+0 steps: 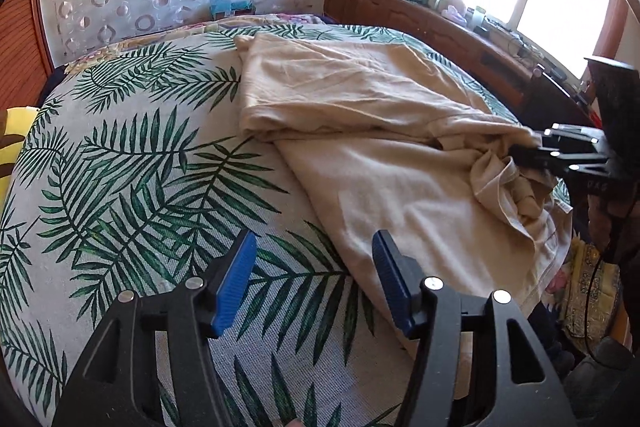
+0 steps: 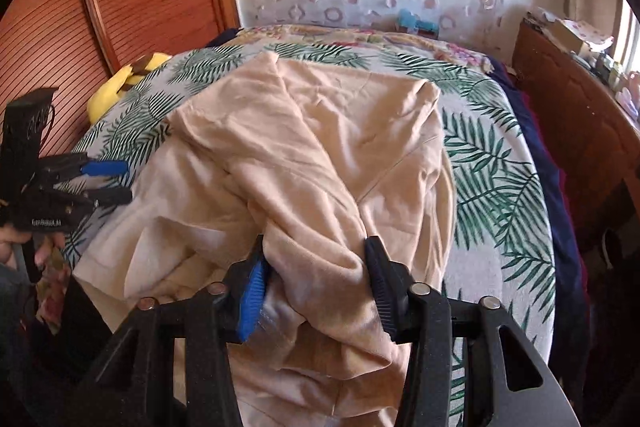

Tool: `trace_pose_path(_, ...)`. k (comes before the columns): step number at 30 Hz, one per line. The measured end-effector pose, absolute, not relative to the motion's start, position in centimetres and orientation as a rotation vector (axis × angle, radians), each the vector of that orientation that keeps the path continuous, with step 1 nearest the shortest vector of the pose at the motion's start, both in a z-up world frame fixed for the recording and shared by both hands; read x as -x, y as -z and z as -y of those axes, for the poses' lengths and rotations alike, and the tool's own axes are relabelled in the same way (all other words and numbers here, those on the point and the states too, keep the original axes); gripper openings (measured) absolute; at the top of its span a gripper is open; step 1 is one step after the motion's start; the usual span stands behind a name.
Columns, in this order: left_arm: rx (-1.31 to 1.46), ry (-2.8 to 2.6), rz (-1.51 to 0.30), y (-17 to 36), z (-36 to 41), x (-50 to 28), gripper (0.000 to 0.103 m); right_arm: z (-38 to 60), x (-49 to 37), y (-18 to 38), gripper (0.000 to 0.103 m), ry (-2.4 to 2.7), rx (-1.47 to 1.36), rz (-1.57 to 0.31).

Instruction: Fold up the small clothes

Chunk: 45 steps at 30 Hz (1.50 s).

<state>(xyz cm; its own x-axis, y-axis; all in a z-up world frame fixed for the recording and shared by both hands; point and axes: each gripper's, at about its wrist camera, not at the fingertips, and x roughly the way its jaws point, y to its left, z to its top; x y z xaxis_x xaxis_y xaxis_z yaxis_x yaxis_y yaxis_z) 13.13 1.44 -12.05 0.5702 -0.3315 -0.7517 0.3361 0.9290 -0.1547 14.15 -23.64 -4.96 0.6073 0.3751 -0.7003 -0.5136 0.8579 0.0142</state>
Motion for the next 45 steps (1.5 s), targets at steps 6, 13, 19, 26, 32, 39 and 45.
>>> trace_pose_path(6, 0.004, 0.396, -0.843, 10.8, -1.7, -12.7, 0.061, 24.1, -12.5, 2.5, 0.009, -0.584, 0.157, -0.671)
trace_pose_path(13, 0.003, 0.41, -0.789, 8.7, -1.3, -12.3, 0.061, 26.7, -9.3, -0.9, 0.008, -0.62, 0.092, -0.614)
trace_pose_path(19, -0.008, 0.424, -0.747, 7.4, -0.7, -11.6, 0.062, 28.8, -8.9, 2.7, 0.008, -0.55, 0.103, -0.696)
trace_pose_path(26, -0.003, 0.421, -0.701, 5.8, -0.7, -10.8, 0.062, 29.7, -10.3, 4.7, 0.022, -0.488, 0.076, -0.709)
trace_pose_path(32, -0.009, 0.402, -0.663, 4.6, -1.0, -10.1, 0.062, 29.6, -9.4, 1.9, 0.041, -0.512, 0.098, -0.613)
trace_pose_path(39, 0.0, 0.369, -0.642, 4.1, -2.3, -9.9, 0.062, 22.8, -12.0, 0.6, 0.042, -0.617, 0.161, -0.621)
trace_pose_path(45, 0.009, 0.34, -0.638, 4.1, -3.9, -9.6, 0.063, 15.4, -17.4, 2.1, 0.042, -0.715, 0.169, -0.733)
